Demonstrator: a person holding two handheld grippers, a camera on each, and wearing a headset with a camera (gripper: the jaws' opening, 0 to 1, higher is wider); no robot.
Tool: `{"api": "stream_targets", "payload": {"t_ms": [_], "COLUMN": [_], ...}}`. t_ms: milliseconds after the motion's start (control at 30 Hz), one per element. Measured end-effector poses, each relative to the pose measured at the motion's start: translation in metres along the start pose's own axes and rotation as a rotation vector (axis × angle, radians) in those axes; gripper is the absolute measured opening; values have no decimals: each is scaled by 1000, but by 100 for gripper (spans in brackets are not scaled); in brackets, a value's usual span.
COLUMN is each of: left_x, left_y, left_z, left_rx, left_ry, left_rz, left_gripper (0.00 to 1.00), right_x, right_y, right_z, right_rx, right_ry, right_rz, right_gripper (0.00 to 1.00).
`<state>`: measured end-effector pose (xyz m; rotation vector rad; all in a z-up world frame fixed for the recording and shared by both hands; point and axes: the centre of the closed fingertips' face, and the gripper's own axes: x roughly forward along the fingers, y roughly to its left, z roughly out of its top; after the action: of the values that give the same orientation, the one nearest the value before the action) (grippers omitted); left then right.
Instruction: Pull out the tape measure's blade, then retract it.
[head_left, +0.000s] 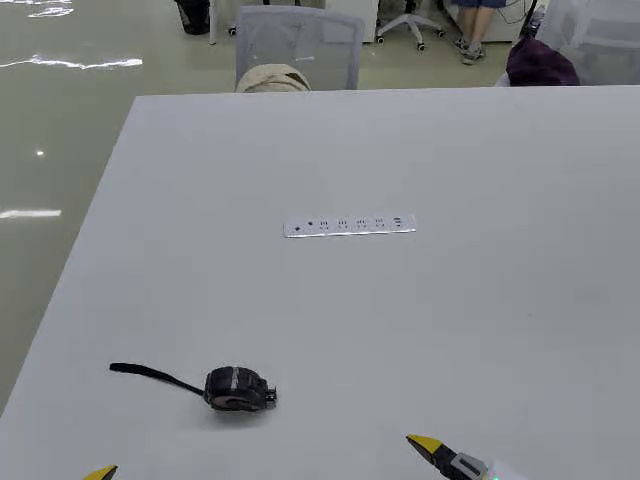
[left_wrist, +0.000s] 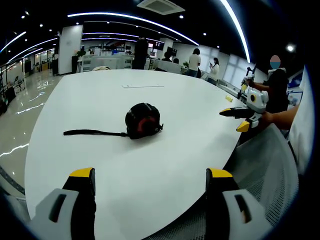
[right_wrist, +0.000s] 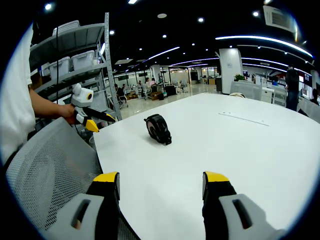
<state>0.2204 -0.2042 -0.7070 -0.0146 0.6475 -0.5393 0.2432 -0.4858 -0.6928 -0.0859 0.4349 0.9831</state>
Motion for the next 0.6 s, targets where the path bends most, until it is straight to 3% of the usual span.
{"api": "stream_targets", "payload": {"t_ms": [600], "left_x": [-1], "left_y": [-1], "left_z": [2], "left_rx": [-5], "left_ry": [-3], "left_rz": [1], "left_gripper": [90], "right_x": [1], "right_y": [1], "right_z": [1], "right_rx": [3], "right_ry": [-1], "right_rz": [1], "right_gripper": [68]}}
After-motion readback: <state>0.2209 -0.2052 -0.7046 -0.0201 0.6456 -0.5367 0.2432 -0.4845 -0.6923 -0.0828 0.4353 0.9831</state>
